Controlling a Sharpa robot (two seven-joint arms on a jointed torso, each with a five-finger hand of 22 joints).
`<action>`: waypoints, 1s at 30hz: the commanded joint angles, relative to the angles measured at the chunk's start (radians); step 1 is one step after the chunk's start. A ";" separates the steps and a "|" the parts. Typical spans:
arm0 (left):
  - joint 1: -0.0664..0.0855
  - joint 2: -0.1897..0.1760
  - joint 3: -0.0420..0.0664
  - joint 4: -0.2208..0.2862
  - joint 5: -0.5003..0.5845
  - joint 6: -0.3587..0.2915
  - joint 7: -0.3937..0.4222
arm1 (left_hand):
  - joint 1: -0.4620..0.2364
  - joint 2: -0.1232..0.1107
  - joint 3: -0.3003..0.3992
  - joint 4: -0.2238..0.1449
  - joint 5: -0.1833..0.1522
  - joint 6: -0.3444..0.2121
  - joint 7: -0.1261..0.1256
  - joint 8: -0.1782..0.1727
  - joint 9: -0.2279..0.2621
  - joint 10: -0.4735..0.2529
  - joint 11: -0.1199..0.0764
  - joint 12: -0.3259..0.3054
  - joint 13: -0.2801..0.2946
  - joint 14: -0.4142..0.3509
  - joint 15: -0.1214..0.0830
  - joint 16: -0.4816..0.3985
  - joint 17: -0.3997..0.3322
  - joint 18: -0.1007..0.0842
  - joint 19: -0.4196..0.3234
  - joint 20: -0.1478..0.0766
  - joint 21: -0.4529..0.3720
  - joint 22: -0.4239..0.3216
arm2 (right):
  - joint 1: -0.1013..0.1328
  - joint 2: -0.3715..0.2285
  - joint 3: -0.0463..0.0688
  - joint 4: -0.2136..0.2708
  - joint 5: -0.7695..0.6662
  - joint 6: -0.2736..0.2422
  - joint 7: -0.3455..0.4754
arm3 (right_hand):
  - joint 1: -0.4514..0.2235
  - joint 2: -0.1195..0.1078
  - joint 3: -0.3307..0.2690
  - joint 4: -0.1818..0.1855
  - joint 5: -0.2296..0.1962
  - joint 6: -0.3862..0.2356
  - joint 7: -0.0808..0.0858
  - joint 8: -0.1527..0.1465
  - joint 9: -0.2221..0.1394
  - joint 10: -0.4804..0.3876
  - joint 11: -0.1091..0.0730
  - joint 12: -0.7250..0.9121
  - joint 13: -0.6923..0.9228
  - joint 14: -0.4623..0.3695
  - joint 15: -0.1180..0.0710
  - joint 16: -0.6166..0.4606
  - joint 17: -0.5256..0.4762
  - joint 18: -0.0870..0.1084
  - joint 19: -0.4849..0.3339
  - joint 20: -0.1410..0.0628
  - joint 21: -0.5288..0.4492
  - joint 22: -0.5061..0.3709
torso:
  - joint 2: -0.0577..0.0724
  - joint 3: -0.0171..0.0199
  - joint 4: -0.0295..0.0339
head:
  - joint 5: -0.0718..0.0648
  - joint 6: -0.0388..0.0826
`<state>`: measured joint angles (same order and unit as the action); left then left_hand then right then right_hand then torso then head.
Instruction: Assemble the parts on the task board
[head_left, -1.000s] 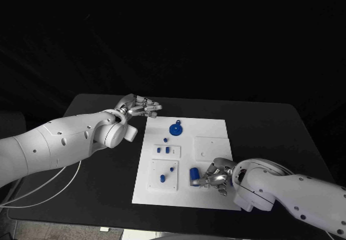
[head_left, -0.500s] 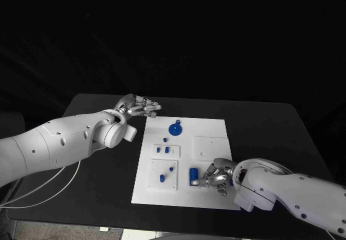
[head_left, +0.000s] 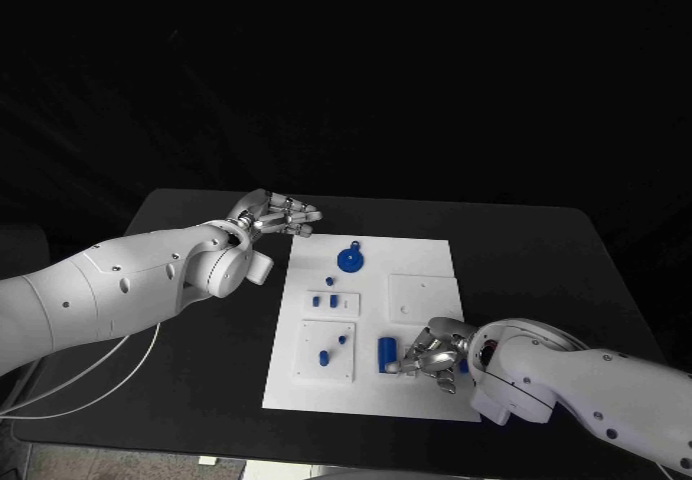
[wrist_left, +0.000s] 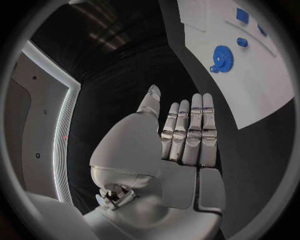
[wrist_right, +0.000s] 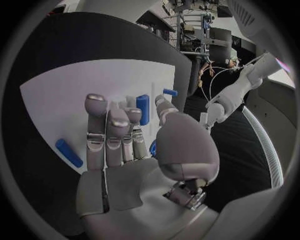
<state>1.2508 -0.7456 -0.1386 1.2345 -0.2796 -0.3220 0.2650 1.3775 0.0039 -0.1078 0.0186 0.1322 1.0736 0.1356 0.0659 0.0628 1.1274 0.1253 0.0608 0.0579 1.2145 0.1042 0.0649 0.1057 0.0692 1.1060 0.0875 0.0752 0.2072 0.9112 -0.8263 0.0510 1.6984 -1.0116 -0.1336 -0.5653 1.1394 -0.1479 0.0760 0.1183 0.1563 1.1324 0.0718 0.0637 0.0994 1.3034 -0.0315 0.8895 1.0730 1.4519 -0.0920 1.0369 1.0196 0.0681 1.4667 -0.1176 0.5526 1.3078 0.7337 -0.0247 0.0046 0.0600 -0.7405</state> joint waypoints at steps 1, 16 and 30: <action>0.001 0.001 0.001 0.001 0.005 0.011 0.004 | -0.007 0.000 -0.001 0.004 -0.001 -0.007 -0.003 -0.001 0.000 -0.008 0.002 0.004 0.001 -0.008 0.001 -0.003 0.001 -0.006 0.005 0.000 0.005 -0.001 | -0.002 -0.019 0.005 -0.001 0.052 -0.015 0.073 | 0.002 0.041 -0.113 -0.009 0.060 -0.011 0.001 0.000 0.005 0.000 0.008 0.007 0.004 -0.001 0.003 0.007 -0.001 0.000 0.049 0.007 0.005 0.057 | 0.000 0.0006 -0.0009 | -0.005 0.004; 0.001 0.002 0.000 -0.003 0.005 0.013 0.003 | -0.007 0.000 -0.001 0.004 -0.001 -0.007 -0.003 -0.001 0.000 -0.008 0.002 0.004 0.001 -0.008 0.001 -0.003 0.001 -0.006 0.005 0.000 0.005 -0.001 | 0.000 -0.086 0.072 0.007 0.132 -0.048 0.131 | 0.012 0.109 -0.221 -0.041 0.124 -0.014 0.002 0.000 0.011 0.004 0.008 0.022 0.012 0.000 0.003 0.013 0.001 0.003 0.050 0.008 0.014 0.058 | 0.001 0.0017 -0.0014 | -0.028 0.016; 0.001 -0.001 0.000 0.003 0.005 0.015 0.003 | -0.007 0.000 -0.001 0.004 -0.001 -0.007 -0.003 -0.001 0.000 -0.008 0.002 0.004 0.001 -0.008 0.001 -0.003 0.001 -0.006 0.005 0.000 0.005 -0.001 | 0.002 -0.196 0.116 -0.028 -0.024 0.179 -0.007 | -0.004 0.115 0.002 -0.168 0.083 0.053 -0.022 0.000 0.068 0.013 -0.008 0.029 0.025 0.001 -0.006 0.020 0.008 -0.011 0.049 -0.002 0.038 0.064 | 0.000 -0.0001 -0.0007 | -0.067 0.014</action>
<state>1.2508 -0.7470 -0.1394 1.2337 -0.2794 -0.3201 0.2624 1.3775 0.0039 -0.1081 0.0182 0.1322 1.0736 0.1356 0.0659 0.0628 1.1274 0.1253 0.0608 0.0578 1.2145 0.1042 0.0649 0.1055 0.0692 1.1060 0.0874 0.0752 0.2073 0.9142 -1.0178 0.1668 1.6730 -0.9488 -0.0760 -0.4989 1.1419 -0.0320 0.0774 -0.0561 0.2426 1.1836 0.0503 0.0616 0.1627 1.3155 -0.0357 0.9163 1.0972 1.4519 -0.0919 1.0534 1.0269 0.0680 1.4667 -0.1176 0.5842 1.3075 0.7338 -0.0242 0.0035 0.0016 -0.7256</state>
